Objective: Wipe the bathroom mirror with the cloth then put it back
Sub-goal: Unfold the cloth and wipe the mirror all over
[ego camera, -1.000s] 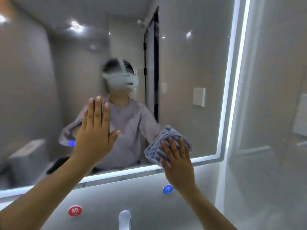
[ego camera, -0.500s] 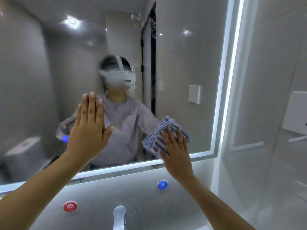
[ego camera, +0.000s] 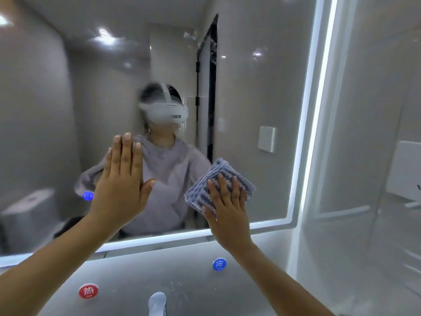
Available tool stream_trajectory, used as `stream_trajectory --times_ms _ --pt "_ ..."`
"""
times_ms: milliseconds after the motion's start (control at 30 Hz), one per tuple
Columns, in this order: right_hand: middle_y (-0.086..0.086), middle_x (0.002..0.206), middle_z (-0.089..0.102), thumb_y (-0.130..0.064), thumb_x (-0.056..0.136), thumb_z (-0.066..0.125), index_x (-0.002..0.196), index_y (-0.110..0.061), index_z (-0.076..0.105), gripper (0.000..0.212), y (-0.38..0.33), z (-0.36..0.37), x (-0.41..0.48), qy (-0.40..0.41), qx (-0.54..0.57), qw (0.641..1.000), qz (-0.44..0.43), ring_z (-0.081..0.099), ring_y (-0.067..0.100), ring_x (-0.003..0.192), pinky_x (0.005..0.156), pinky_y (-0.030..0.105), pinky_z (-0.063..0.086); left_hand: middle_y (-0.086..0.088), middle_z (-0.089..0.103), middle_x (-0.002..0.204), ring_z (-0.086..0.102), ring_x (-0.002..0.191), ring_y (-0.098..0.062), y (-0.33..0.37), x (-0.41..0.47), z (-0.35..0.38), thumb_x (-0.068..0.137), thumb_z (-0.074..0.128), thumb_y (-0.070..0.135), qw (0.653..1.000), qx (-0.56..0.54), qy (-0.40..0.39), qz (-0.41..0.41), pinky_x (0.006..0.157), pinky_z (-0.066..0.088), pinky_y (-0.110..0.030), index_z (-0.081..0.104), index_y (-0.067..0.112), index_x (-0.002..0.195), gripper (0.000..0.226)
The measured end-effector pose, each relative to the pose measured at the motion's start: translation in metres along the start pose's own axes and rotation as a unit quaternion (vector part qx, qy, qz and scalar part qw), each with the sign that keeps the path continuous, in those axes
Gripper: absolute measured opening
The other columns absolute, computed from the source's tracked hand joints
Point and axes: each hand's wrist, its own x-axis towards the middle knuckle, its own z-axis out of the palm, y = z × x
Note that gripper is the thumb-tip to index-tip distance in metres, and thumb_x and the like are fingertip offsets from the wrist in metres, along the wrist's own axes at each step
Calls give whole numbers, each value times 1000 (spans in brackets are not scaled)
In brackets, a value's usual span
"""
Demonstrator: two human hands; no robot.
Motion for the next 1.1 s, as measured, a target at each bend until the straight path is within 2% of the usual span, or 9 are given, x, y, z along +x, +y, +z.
stream_trajectory --times_ms 133,267,333,433,567,767,867,967,1100 --pt "15 157 12 -42 100 31 149 -21 22 54 41 -19 22 57 -32 998 -6 0 36 144 118 53 7 -28 0 154 -2 144 -39 0 -1 -3 92 20 48 1000 -6 -1 1 117 9 -50 8 -7 145 77" --pt "13 159 6 -39 99 38 150 -13 8 64 89 -44 68 189 182 872 413 3 33 146 117 43 1 -30 5 153 3 143 -42 2 0 -5 91 22 46 1000 -15 -6 -5 116 14 -52 11 -8 144 77" --pt "13 159 4 -39 100 33 150 -11 6 63 86 -42 77 179 175 846 471 3 34 146 118 45 1 -30 5 153 3 143 -43 2 1 -5 90 22 47 1000 -12 -15 -9 116 13 -52 11 -7 144 77" --pt "16 158 11 -50 98 22 148 -14 2 64 58 -37 75 182 138 887 401 8 36 145 118 45 1 -31 7 152 5 143 -43 0 0 -2 91 22 48 1000 -5 -14 -5 116 14 -51 13 -8 144 78" --pt "22 151 27 -46 99 23 150 -12 14 62 10 -23 61 186 27 977 102 22 43 139 115 55 11 -30 8 153 4 143 -41 0 1 0 91 24 48 1000 -6 -1 2 118 10 -49 15 -8 144 78" --pt "-2 159 7 -54 97 31 150 -29 11 62 33 -23 63 114 -17 990 -84 3 30 147 119 50 4 -29 4 153 0 144 -39 -2 0 -2 91 25 47 1000 -5 -7 12 119 -2 -42 13 -9 144 78" --pt "0 158 4 -55 94 29 150 -25 11 65 57 -41 96 159 37 983 82 3 30 146 119 45 -2 -29 5 153 1 144 -39 -2 0 0 91 23 48 1000 -4 -4 5 119 1 -43 13 -9 144 78" --pt "0 160 4 -56 93 28 150 -25 6 69 63 -64 134 212 177 901 336 0 25 147 118 42 -5 -30 9 153 6 144 -40 0 0 0 92 22 48 1000 -11 0 -5 117 15 -50 15 -9 143 77" --pt "8 159 11 -52 94 21 150 -18 11 67 35 -70 155 235 158 875 392 6 32 146 116 48 3 -30 14 152 12 142 -42 1 2 -1 88 28 45 999 -22 -7 -22 112 26 -55 20 -8 143 76"
